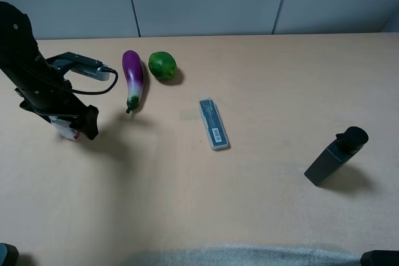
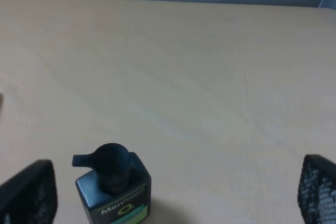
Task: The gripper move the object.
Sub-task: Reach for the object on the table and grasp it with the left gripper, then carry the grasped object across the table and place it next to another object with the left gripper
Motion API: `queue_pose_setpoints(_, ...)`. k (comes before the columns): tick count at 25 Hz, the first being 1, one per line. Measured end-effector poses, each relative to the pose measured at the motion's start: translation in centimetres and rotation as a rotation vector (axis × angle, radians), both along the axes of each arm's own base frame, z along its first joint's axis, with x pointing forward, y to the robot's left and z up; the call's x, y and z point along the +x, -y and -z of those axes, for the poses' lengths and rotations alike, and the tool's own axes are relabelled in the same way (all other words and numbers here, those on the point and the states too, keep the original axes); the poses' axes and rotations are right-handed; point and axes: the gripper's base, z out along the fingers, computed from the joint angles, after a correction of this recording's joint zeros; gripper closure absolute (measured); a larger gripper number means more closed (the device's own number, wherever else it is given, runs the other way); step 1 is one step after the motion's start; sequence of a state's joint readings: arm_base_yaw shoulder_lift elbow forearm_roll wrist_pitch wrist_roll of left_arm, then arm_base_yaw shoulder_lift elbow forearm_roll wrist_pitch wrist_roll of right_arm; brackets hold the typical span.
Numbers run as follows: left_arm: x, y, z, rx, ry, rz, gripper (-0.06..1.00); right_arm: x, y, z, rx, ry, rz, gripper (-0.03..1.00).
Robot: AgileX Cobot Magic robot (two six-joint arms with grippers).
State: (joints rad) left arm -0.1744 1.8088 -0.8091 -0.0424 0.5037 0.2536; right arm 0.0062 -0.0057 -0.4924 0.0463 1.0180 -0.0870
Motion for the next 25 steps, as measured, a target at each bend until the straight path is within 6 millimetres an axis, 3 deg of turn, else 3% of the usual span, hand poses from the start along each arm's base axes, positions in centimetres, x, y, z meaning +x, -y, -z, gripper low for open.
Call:
queue_pose_setpoints(6,-0.14,0.01,0.24,0.003,-0.022,0.001,0.06,0.00,0.00,0.00,0.000,0.000,0.000,0.28)
queue_pose_setpoints(17,-0.27,0.01,0.26,0.006,-0.037,0.003,0.40,0.00,-0.01,0.00,0.001,0.000,0.000,0.28)
queue_pose_setpoints(19,-0.28,0.01,0.26,0.006,-0.037,0.003,0.50,0.00,-0.01,0.00,0.001,0.000,0.000,0.28)
queue_pose_setpoints(25,-0.28,0.01,0.26,0.006,-0.037,0.003,0.51,0.00,-0.02,0.00,0.002,0.000,-0.001,0.28)
